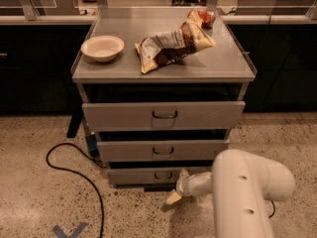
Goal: Open bottom drawer
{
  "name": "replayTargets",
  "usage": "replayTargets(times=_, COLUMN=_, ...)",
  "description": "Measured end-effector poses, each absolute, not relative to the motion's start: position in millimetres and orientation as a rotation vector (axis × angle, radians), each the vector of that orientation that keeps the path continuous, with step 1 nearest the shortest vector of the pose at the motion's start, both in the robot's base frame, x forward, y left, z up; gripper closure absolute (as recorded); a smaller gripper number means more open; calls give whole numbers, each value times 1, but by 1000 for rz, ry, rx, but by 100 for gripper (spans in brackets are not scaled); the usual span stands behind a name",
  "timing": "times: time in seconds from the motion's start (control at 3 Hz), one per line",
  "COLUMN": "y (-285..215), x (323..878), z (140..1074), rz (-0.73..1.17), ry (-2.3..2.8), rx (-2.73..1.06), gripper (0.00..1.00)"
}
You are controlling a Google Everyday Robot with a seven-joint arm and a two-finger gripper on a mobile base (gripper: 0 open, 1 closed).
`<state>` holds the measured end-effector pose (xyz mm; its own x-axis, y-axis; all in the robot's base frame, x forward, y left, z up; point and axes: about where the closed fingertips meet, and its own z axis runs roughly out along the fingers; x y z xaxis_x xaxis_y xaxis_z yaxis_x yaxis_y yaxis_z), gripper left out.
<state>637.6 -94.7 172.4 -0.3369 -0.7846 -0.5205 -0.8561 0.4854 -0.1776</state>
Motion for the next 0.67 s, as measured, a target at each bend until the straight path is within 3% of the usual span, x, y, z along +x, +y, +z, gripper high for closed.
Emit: replayTargets(times=0.67, y=-85, x=639, z=167, rz=176, ry=2223, rx=-1300, gripper=0)
